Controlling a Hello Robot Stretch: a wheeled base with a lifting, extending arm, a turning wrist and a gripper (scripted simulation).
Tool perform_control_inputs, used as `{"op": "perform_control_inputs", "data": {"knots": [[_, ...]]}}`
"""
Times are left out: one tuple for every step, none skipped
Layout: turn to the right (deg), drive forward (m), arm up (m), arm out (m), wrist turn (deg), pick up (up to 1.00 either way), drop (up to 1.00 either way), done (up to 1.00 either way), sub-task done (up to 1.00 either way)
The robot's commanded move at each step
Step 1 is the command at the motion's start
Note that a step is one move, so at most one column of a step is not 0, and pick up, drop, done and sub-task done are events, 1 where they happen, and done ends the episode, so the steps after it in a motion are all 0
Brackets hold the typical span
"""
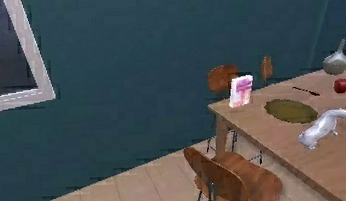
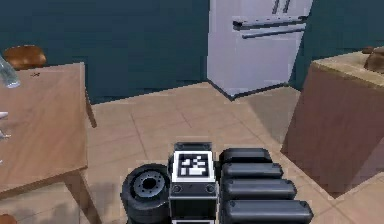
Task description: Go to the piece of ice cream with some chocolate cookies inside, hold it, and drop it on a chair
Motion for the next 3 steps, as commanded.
{"op": "perform_control_inputs", "data": {"knots": [[45.0, 0.00, 0.00, 0.00, 0.0, 0.00, 0.00, 0.00, 0.00], [18.0, 0.00, 0.00, 0.00, 0.0, 0.00, 0.00, 0.00, 0.00], [0.0, 0.30, 0.00, 0.00, 0.0, 0.00, 0.00, 0.00, 0.00]]}}
